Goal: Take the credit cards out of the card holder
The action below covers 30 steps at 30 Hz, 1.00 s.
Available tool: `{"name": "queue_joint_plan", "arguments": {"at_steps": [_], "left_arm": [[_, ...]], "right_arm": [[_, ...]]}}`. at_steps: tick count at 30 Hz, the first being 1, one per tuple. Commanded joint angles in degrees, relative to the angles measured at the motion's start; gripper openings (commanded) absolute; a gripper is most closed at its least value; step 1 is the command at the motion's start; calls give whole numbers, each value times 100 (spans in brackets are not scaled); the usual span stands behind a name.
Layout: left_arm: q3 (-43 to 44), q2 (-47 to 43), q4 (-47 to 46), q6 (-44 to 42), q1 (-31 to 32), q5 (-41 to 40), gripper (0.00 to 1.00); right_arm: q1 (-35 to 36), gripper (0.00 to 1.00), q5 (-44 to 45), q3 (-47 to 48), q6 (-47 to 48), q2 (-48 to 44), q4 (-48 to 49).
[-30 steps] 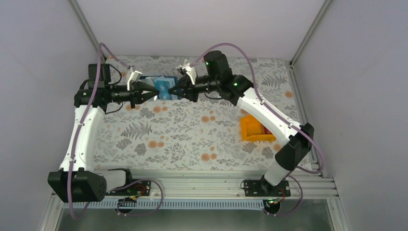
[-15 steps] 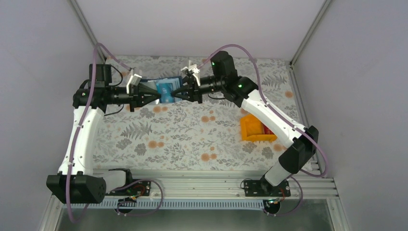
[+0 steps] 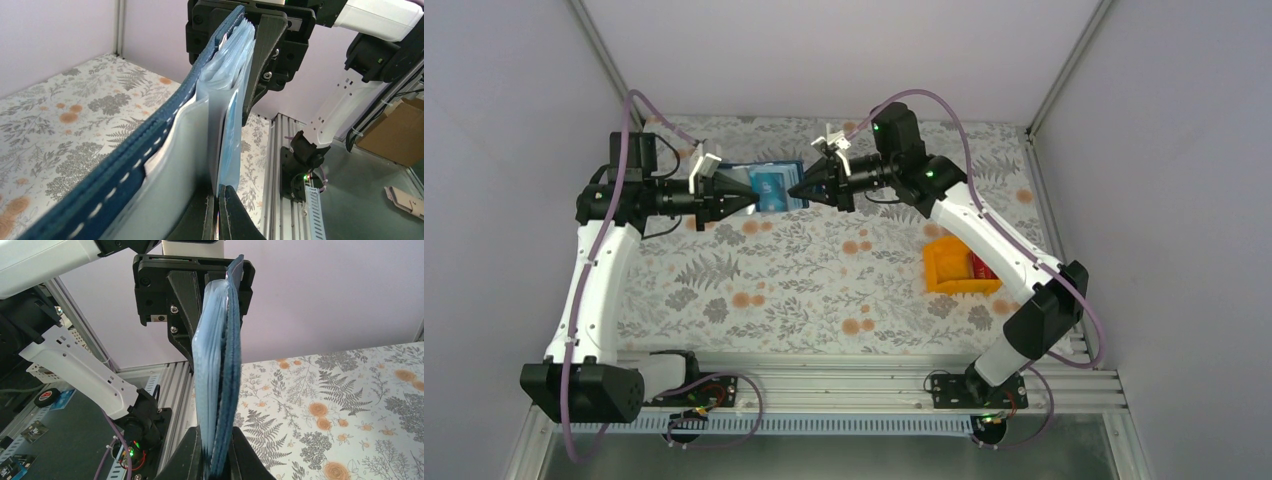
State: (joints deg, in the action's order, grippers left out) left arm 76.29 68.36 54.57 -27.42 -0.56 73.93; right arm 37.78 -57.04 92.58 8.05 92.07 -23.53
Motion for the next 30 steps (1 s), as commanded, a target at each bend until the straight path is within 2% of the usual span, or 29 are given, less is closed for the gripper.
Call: {"name": "queue_joint_plan", "arguments": {"at_steps": [1, 10, 14, 17, 19, 22, 27, 29, 30], "left_arm": [[229, -73, -16, -93, -48, 17, 2], [268, 7, -14, -115, -59, -70, 3], [187, 42, -158, 40, -45, 41, 16], [198, 86, -336, 227, -4, 15, 20], [249, 133, -393, 286, 28, -32, 20], [318, 149, -371, 269, 47, -28, 11], [334, 151, -262, 131, 39, -44, 3], [373, 153, -229, 86, 38, -79, 3], [381, 162, -232, 84, 38, -98, 8]], "right_arm": [[-183, 4, 49, -117, 90, -213, -18], [-332, 4, 19, -117, 8, -239, -139], [-323, 4, -151, -115, -7, -189, -117], [-266, 4, -284, -21, 1, -87, -129], [-241, 4, -333, 5, 11, -57, -121], [-231, 4, -365, -2, 36, -48, -115], [-232, 4, -341, 2, 127, -45, -195], [-236, 4, -323, 12, 167, -57, -249], [-236, 4, -342, 21, 177, -58, -256]]}}
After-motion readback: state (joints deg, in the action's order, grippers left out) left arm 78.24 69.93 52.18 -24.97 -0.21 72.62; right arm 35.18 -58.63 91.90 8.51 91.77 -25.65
